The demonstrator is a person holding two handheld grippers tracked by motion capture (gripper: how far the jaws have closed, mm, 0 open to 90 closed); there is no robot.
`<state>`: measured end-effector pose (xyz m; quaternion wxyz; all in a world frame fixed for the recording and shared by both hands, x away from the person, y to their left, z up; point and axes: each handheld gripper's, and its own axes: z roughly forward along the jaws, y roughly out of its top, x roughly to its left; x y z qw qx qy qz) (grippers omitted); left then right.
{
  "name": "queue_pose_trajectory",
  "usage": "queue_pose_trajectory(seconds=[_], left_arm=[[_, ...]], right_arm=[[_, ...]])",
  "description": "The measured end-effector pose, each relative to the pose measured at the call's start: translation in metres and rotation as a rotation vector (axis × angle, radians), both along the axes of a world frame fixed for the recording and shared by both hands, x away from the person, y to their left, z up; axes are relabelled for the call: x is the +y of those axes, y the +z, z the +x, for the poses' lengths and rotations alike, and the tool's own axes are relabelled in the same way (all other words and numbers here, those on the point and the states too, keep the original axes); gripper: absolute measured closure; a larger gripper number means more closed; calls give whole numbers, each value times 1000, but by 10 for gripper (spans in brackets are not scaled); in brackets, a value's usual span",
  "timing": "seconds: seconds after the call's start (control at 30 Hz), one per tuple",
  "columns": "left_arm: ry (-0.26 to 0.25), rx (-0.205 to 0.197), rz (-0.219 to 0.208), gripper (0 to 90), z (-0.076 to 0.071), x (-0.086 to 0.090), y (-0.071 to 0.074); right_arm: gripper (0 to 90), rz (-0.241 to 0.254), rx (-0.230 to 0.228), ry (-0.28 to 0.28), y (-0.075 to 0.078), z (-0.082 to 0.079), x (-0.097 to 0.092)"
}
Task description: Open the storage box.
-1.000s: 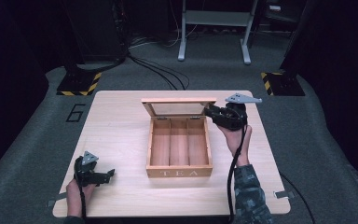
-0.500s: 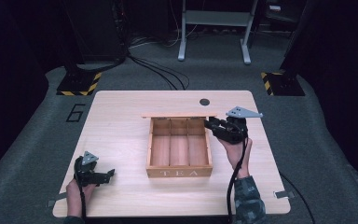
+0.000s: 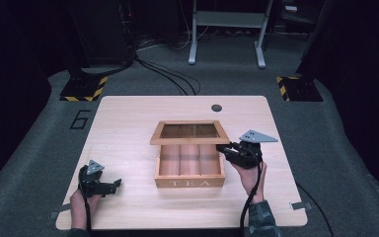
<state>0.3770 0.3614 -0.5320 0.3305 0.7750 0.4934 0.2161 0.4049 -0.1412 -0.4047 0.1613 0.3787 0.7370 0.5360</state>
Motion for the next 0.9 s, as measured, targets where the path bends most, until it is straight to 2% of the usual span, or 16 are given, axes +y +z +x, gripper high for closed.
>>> queue_pose_trajectory(seconds=[0.27, 0.5, 0.73, 0.9], left_arm=[[-1, 0, 1, 12, 0, 0, 0], [-1, 0, 1, 12, 0, 0, 0], [-1, 0, 2, 13, 0, 0, 0], [-1, 0, 2, 12, 0, 0, 0]], right_arm=[[686, -4, 7, 15, -20, -7, -1], [687, -37, 10, 14, -37, -13, -2], [691, -66, 33, 19, -54, -19, -1], [695, -90, 44, 9, -60, -22, 0]])
